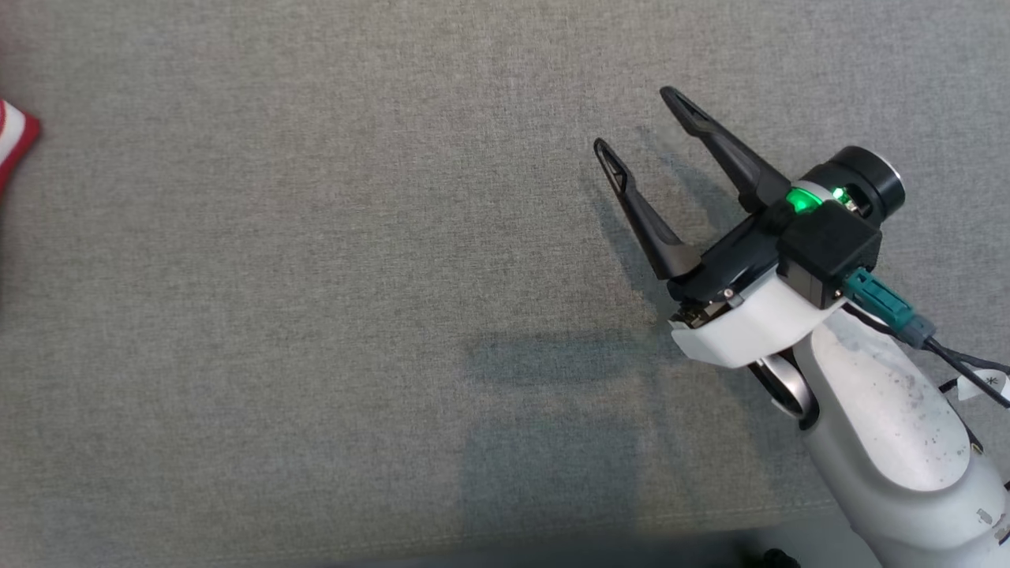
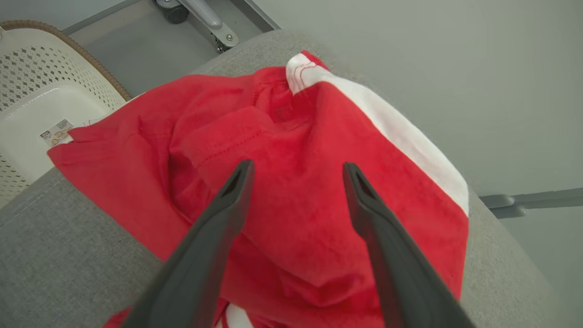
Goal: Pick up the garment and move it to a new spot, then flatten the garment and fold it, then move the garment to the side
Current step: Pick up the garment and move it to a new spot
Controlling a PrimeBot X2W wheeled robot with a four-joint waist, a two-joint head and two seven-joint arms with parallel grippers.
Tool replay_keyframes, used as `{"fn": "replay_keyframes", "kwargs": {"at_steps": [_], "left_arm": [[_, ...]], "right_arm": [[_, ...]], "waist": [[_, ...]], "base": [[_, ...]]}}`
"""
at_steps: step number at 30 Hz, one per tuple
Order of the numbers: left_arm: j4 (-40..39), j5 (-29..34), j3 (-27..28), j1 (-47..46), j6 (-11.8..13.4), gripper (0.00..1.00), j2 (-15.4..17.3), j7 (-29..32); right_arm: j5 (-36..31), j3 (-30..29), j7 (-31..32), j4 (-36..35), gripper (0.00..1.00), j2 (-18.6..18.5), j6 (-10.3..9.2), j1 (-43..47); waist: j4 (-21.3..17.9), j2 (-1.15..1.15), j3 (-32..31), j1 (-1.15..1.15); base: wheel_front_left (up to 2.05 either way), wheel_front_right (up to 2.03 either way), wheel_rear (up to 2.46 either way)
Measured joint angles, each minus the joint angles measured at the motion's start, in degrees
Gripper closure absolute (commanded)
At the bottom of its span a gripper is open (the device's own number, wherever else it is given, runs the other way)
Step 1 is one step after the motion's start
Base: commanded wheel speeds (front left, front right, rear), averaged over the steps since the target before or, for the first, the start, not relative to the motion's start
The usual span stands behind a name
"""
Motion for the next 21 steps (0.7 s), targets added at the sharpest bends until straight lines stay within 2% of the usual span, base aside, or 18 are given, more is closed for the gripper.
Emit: {"fn": "replay_keyframes", "kwargs": {"at_steps": [7, 8, 9, 10, 16, 21], "left_arm": [[2.6, 0.0, 0.6, -0.3, 0.5, 0.0, 0.0, -0.8], [2.9, 0.0, 0.7, -0.6, 0.5, 0.51, 0.0, -0.9], [3.1, 0.0, 0.9, -0.9, 0.5, 0.73, 0.0, -1.3], [3.2, 0.0, 0.9, -1.0, 0.4, 1.0, 0.0, -1.8], [3.4, 0.0, 0.8, -3.4, -1.0, 1.0, 0.3, -4.5], [1.7, 1.5, -1.6, -5.4, -4.2, 1.0, 2.3, -6.6]], "right_arm": [[-0.5, -0.2, 0.0, 0.8, 0.0, 0.0, 0.0, -3.0], [-0.5, -0.2, 0.0, 0.9, 0.0, 0.1, 0.0, -3.2], [-0.5, -0.2, 0.0, 1.0, 0.0, 0.2, 0.0, -3.4], [-0.5, -0.2, 0.0, 1.2, 0.0, 0.3, 0.0, -3.6], [-0.5, -0.5, 0.0, 2.3, 0.0, 0.6, 0.0, -4.1], [-0.4, -0.8, 0.0, 3.6, 0.0, 1.6, 0.0, -4.1]], "waist": [[-1.1, 0.0, 4.7, 0.0], [-1.3, 0.0, 5.1, 0.0], [-1.4, 0.0, 5.5, 0.0], [-1.6, 0.0, 5.7, 0.0], [-1.9, 0.0, 5.5, 0.0], [-1.9, 0.0, 4.2, 0.0]], "base": [[0.0, 0.0, 0.0], [0.0, 0.0, 0.0], [0.0, 0.0, 0.0], [0.0, 0.0, 0.0], [0.0, 0.0, 0.0], [0.0, 0.0, 0.0]]}}
